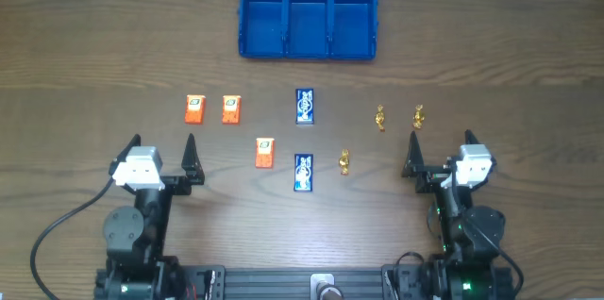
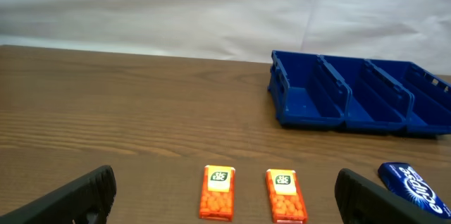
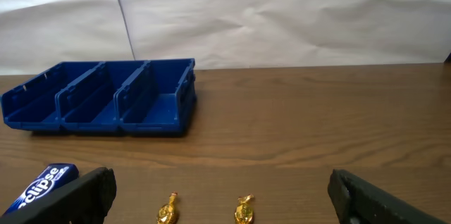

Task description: Sort Candies Into Trays

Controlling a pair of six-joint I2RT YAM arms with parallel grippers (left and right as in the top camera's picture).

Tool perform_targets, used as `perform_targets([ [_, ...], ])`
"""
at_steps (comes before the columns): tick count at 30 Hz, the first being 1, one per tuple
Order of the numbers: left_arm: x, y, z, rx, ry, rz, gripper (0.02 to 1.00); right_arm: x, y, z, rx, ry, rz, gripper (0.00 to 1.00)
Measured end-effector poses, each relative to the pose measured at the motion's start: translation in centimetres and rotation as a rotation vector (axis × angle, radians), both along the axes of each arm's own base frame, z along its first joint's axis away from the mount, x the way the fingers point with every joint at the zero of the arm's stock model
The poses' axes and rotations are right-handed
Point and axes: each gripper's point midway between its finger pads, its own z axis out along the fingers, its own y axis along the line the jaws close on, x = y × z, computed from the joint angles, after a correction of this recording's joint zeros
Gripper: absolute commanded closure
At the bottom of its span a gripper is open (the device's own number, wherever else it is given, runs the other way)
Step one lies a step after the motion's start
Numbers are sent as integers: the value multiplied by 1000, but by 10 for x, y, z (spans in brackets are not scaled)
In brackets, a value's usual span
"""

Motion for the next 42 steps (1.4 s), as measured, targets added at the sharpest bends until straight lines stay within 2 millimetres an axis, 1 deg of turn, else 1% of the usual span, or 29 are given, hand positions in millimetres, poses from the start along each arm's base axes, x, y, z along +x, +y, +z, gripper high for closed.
perform_targets([
  [5,0,0,0,-1,0,0,23,0,0,0,0,0,0,3],
  [11,0,0,-2,-63,12,8,20,0,0,0,0,0,0,3],
  [14,-7,1,-4,-83,92,15,20,0,0,0,0,0,0,3],
  [15,-11,1,-1,-83,130,19,20,0,0,0,0,-1,0,3],
  [16,-12,2,6,-85,148,22,20,0,0,0,0,-1,0,3],
  [18,-11,2,30,-89,179,29,20,0,0,0,0,-1,0,3],
  [20,-6,3,65,-89,226,38,23,0,0,0,-1,-1,0,3],
  [21,1,4,84,-88,240,41,20,0,0,0,0,-1,0,3],
  [22,8,4,97,-86,276,45,23,0,0,0,-1,0,0,3],
  [24,26,3,114,-80,349,49,18,0,0,0,-1,0,0,3],
  [26,47,2,113,-74,446,54,18,0,0,0,-2,-1,0,3],
  [27,59,1,106,-68,513,57,18,0,0,0,-2,-1,0,3],
  [29,81,0,84,-57,639,61,18,0,0,0,-3,-1,1,3],
  [30,92,-1,65,-49,718,59,18,0,0,0,-3,-1,0,3],
  [32,107,-4,30,-38,839,45,18,0,0,0,-3,-1,1,3],
  [33,113,-7,6,-32,914,30,18,0,0,0,-3,-1,1,3],
  [34,117,-10,-20,-28,987,13,18,0,0,0,-3,-1,1,3],
  [35,118,-11,-35,-23,1028,4,20,0,0,0,-3,-1,0,3],
  [36,118,-13,-58,-16,1093,-11,20,0,0,0,-3,-1,1,3],
  [42,112,-16,-113,15,1247,-56,18,0,0,0,-3,-1,1,3],
])
